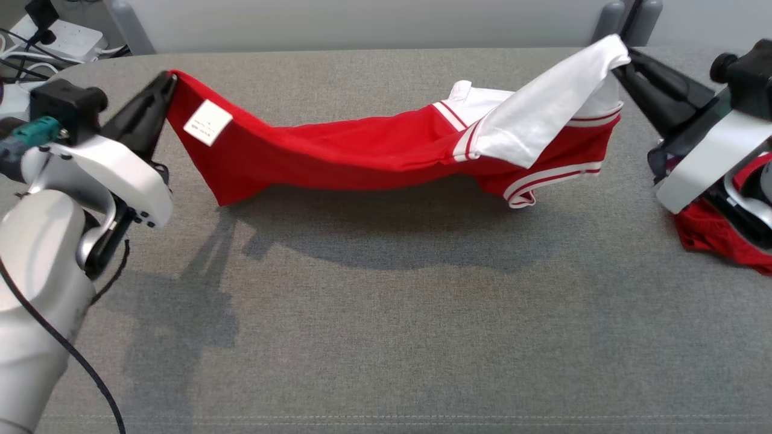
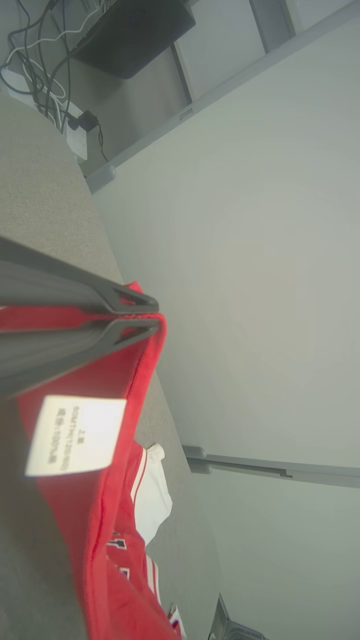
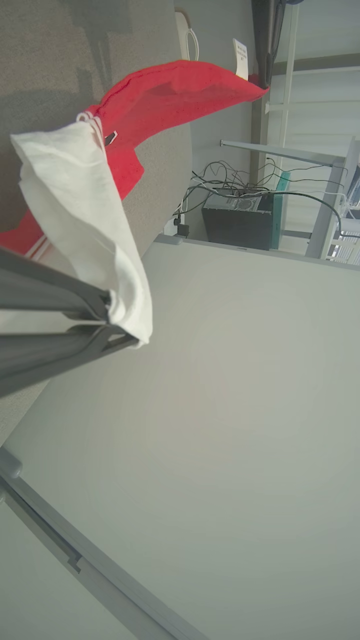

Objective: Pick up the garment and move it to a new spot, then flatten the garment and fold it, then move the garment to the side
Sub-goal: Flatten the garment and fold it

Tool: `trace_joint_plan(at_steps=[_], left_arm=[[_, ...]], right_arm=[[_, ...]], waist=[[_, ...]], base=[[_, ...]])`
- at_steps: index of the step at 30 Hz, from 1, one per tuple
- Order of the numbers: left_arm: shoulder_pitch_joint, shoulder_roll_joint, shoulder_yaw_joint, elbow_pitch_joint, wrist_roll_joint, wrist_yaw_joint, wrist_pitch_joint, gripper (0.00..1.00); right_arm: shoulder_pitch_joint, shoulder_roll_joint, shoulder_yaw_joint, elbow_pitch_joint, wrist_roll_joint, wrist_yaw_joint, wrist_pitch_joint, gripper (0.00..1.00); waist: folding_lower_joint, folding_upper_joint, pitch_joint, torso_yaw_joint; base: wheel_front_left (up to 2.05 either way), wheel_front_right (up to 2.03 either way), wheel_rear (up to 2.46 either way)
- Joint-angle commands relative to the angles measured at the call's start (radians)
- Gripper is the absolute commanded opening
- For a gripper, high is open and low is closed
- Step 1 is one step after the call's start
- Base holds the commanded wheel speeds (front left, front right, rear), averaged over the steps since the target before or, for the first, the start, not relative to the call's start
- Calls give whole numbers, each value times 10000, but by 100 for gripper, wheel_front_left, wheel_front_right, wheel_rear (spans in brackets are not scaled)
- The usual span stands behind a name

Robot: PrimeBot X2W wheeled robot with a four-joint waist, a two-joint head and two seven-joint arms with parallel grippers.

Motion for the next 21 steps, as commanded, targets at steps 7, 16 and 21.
trace_joint_plan(at_steps=[7,16,21], left_arm=[[-2265,807,659,-283,-127,4,-712,0],[-2219,862,-53,-720,-1021,4,215,0],[-586,1641,-939,-1894,-2952,4,2758,0]], right_arm=[[-1449,478,-1424,867,-465,29,-390,0],[-1005,741,-1550,568,-189,29,-58,0],[132,-412,-186,-1365,2304,29,1841,0]], waist=[[0,0,-109,5],[0,0,-879,13],[0,0,-926,-21]], base=[[0,0,0],[0,0,0],[0,0,0]])
